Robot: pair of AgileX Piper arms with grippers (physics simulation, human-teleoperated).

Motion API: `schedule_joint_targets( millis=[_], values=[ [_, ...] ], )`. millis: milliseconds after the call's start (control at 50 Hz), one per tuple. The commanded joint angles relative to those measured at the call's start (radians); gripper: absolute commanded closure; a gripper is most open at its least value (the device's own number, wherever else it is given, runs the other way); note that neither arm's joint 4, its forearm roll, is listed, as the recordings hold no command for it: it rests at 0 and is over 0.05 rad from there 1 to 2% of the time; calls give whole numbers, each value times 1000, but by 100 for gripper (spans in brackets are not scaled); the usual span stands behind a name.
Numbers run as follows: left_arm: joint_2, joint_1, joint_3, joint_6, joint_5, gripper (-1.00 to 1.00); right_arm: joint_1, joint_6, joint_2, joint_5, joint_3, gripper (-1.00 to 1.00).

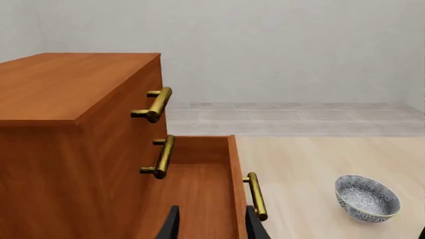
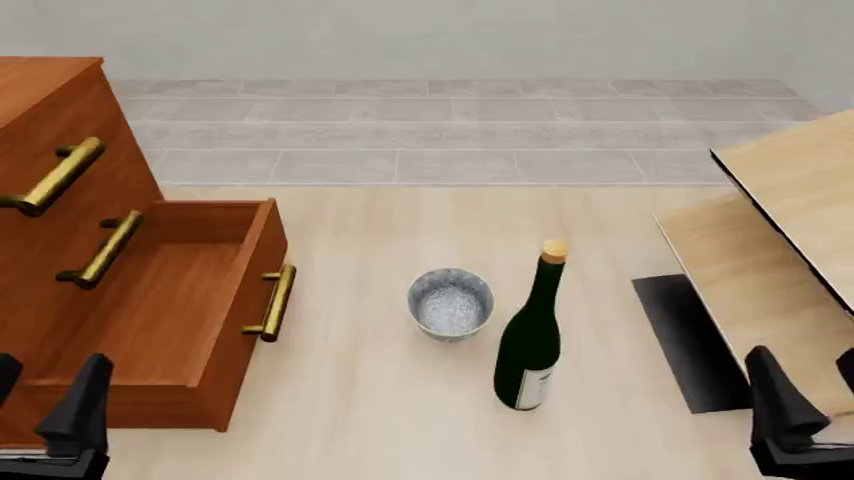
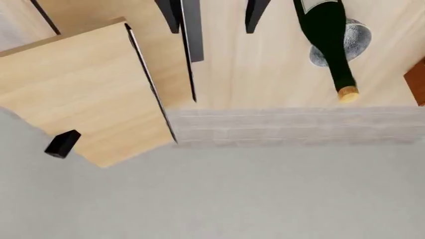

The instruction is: Put the bowl on top of the cabinet.

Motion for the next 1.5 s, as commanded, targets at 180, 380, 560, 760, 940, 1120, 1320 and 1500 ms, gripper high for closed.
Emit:
schedule_joint_targets(
  millis=[180,380,560,760,940,1120,1320,1500],
  values=[
    [13,4,-2,-9,-1,-100,21,-4,-47,-51,48,-100],
    [56,-29,-2,-9,-31,-100,22,0,-49,-53,49,-100],
    [270,-97,-17,19,-202,-100,19,3,-50,-56,49,-100],
    [510,-180,-83,69,-348,-100,21,4,-49,-59,49,-100],
    [674,-263,-168,82,-402,-100,20,4,-52,-58,47,-100],
    [795,-354,-276,50,-375,-100,24,3,-53,-59,50,-100],
    [961,-434,-451,41,-259,-100,25,1,-50,-60,49,-100],
    [1074,-462,-579,22,-171,-100,25,-5,-51,-56,45,-100]
  ],
)
